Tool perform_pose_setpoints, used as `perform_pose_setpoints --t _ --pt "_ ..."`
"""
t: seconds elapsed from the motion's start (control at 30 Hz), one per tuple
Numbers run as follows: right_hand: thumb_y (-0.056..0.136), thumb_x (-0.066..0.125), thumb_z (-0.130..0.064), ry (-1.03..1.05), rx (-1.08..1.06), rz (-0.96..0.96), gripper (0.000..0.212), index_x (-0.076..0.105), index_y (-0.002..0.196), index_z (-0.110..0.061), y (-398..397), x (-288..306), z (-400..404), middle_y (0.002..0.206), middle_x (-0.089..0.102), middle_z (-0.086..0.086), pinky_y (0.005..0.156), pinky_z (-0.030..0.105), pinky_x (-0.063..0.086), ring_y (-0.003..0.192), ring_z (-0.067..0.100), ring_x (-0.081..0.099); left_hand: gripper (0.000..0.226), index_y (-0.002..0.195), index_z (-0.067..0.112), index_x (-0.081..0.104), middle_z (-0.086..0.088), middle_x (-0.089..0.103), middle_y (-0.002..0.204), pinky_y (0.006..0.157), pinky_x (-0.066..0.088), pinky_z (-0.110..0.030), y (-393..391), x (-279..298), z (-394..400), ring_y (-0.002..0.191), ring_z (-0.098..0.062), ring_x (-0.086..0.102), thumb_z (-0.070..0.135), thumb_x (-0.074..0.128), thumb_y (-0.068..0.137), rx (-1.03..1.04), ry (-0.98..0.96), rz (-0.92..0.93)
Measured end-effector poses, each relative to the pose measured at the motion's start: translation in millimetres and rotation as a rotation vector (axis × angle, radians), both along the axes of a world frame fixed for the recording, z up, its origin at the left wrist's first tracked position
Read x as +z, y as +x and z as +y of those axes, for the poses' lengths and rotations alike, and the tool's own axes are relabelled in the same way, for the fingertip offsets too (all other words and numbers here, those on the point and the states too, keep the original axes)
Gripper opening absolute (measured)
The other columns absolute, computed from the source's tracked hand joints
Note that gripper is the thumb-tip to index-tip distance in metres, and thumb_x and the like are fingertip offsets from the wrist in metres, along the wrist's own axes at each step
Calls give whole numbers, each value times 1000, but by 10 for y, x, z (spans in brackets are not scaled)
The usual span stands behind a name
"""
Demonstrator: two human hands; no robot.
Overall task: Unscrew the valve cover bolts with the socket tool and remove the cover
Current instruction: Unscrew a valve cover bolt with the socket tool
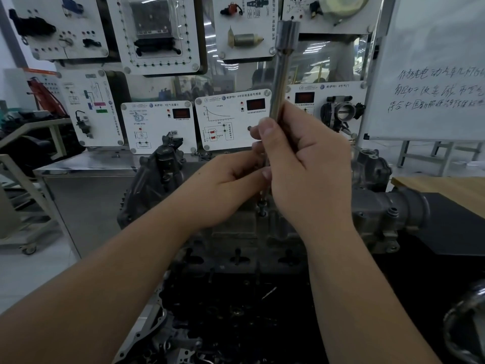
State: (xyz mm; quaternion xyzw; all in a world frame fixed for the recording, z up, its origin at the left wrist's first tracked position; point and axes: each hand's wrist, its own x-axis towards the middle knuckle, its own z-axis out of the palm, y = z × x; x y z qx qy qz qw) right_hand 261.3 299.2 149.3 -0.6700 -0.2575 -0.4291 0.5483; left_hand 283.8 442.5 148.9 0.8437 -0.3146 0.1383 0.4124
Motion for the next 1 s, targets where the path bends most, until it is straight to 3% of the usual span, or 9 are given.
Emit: perform_pose_setpoints --t 0.1,0.17,0.23,0.3,0.47,0.57,0.67,0.83,1.0 --pt "104 52 -23 -20 25 48 22 69 112 -11 19 -4 -16 87 73 -4 64 40 60 83 13 71 43 114 0 67 -28 69 108 88 52 -64 -2 18 22 99 -47 66 37 56 94 -2 -1 35" --pt "105 50 -23 -4 56 77 36 61 137 -12 31 -5 -13 97 75 -8 77 35 62 93 7 72 35 116 -1 66 -27 69 109 88 52 -63 4 18 20 100 -47 65 29 61 99 8 -13 39" --pt "104 51 -22 11 85 63 46 49 150 -13 37 -8 2 107 74 -9 89 32 59 103 4 70 24 116 -1 65 -26 69 108 88 53 -61 10 9 13 100 -46 65 17 64 100 15 -28 27" --pt "101 59 -22 18 77 32 44 55 144 -13 33 -6 29 105 73 -12 89 31 59 103 3 69 18 114 6 67 -24 70 106 88 54 -60 4 5 -3 99 -45 66 13 66 98 11 -48 14" --pt "100 61 -21 55 -27 -44 16 73 107 -15 48 -8 19 79 68 -7 65 38 57 73 13 66 29 110 1 65 -22 70 100 83 53 -63 4 -2 -9 92 -46 66 25 68 96 0 -79 19" --pt "102 54 -20 49 20 -13 26 70 120 -13 50 -9 5 86 72 -9 67 31 60 81 11 71 36 110 7 68 -20 71 102 84 53 -63 2 10 8 95 -47 65 37 54 98 -21 -72 29" --pt "103 52 -21 66 44 21 39 59 141 -13 63 -8 -8 101 75 -13 70 22 59 91 4 72 29 106 16 70 -12 74 98 83 54 -60 7 7 6 93 -42 67 38 55 97 -15 -47 4" --pt "97 65 -23 73 -5 -59 27 70 124 -19 58 -8 14 94 73 -13 67 35 61 81 9 70 42 113 2 65 -25 69 104 85 53 -64 23 -2 -23 96 -49 65 36 66 88 -13 -75 20" --pt "101 57 -19 40 -13 -61 23 72 117 -15 50 -21 4 86 71 -7 64 42 60 78 15 71 37 116 6 66 -27 69 105 82 52 -66 14 3 14 93 -51 65 36 56 96 -46 -51 34"
